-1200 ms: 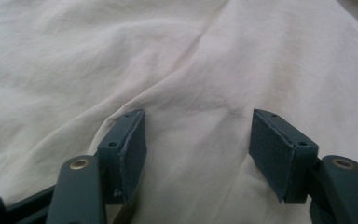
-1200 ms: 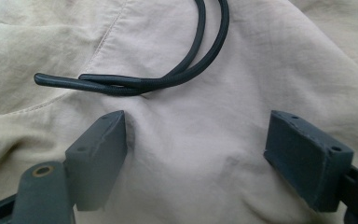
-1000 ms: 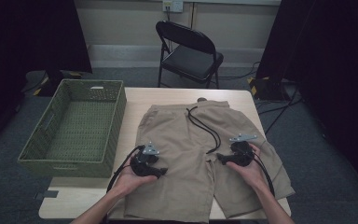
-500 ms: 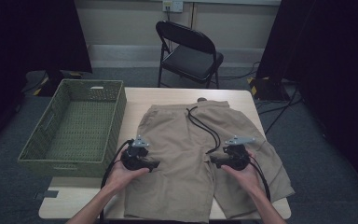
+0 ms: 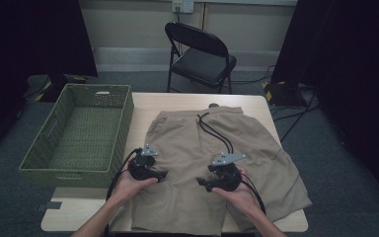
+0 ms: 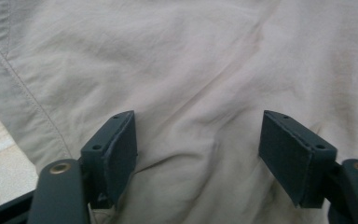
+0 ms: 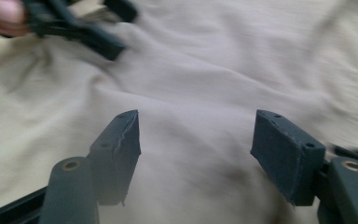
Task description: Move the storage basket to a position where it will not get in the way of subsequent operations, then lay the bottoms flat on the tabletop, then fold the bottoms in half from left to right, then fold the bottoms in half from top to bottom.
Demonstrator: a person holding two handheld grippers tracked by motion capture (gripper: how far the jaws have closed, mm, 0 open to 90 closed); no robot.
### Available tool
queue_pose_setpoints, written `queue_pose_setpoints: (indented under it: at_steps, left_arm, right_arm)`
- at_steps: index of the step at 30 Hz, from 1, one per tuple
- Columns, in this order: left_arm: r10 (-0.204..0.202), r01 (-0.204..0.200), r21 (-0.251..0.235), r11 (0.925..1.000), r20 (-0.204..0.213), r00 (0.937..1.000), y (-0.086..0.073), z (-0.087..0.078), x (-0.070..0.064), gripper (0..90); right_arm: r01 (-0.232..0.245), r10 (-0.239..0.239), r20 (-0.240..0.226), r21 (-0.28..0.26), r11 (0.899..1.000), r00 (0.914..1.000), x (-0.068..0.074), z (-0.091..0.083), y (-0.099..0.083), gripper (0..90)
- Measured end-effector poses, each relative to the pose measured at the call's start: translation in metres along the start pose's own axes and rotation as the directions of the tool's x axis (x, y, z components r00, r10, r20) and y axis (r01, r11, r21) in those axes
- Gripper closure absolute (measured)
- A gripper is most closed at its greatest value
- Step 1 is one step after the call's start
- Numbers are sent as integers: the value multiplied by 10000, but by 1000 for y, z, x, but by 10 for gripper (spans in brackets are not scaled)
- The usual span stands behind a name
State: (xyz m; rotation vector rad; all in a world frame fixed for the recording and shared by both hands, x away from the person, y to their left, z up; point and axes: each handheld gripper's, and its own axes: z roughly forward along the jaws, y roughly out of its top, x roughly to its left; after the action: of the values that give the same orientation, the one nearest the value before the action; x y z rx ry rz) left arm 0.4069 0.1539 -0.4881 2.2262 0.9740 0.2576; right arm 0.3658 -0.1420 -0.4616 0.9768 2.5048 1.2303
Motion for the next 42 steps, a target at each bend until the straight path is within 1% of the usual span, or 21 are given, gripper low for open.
queue_pose_setpoints:
  at_steps: [3,5,8,9,10,13,17,18,21,24,26,28,31,33,35,36,37,39,40,41,42]
  left_arm:
    - [-40,40,-36,10000,70,10000,0,0,2,272]
    - [-119,119,-41,9999,130,9998,0,-1,3,278]
    - [-99,100,-100,9999,62,9999,-1,0,2,279]
    - [-151,152,-118,9998,32,9999,-1,0,1,278]
    - [-106,107,-65,9999,12,9999,0,0,1,278]
    - [-96,97,-107,9999,39,9999,-1,0,1,278]
    - [-131,132,-167,9998,63,9999,-1,0,2,278]
    - [-116,117,-165,9998,30,9999,-1,0,2,278]
    - [-93,94,-127,9999,107,9999,-1,0,2,278]
    - [13,-12,-107,9999,138,9999,-2,0,2,278]
    - [88,-87,-117,9999,94,9999,-2,-1,3,279]
    - [215,-214,-98,9997,38,9998,-2,-1,2,296]
    - [174,-173,-162,9997,66,9998,-3,-1,3,302]
    - [154,-153,-143,9998,68,9999,-3,-1,2,302]
    - [226,-226,-180,9996,14,9997,-3,-1,1,302]
    - [316,-316,-102,9994,-3,9995,-3,-1,1,302]
    - [312,-312,-75,9995,11,9995,-3,-1,0,302]
    - [363,-363,-135,9993,-23,9993,-3,-1,0,302]
    - [358,-358,-144,9993,5,9994,-3,-1,0,302]
    - [318,-317,-125,9994,40,9995,-3,-1,1,302]
    - [287,-286,-182,9994,47,9996,-3,-1,1,304]
  right_arm:
    - [337,-332,-402,124,9994,9986,16,7,3,329]
    - [472,-458,-557,235,9986,9974,24,13,4,332]
    - [688,-648,-915,413,9968,9937,37,21,6,337]
    - [751,-705,-998,428,9963,9925,39,23,6,338]
    - [793,-738,-1105,463,9958,9911,42,25,7,338]
    - [945,-865,-1365,531,9941,9869,51,30,9,343]
    - [1098,-1006,-1655,473,9928,9811,63,38,14,358]
    - [1161,-1070,-1729,435,9923,9791,66,40,15,365]
    - [1350,-1237,-2012,433,9899,9717,78,48,18,382]
    - [1577,-1437,-2262,450,9865,9634,89,53,23,371]
    - [1518,-1407,-2394,283,9880,9607,93,54,26,366]
    - [1700,-1560,-2441,371,9847,9571,99,58,29,357]
    - [1882,-1685,-2630,516,9808,9500,110,66,30,362]
    - [1976,-1753,-2806,530,9789,9437,118,73,32,372]
    - [2165,-1896,-2957,609,9744,9363,126,79,33,386]
    - [2197,-1914,-2997,637,9735,9346,129,81,34,394]
    - [2200,-1910,-3068,627,9735,9324,132,83,34,400]
    - [2364,-2047,-3203,631,9696,9250,139,89,36,406]
    - [2330,-2014,-3251,609,9706,9240,141,90,36,409]
    - [2318,-1984,-3363,617,9708,9206,144,93,37,415]
    - [2349,-1992,-3403,669,9697,9190,147,95,38,424]
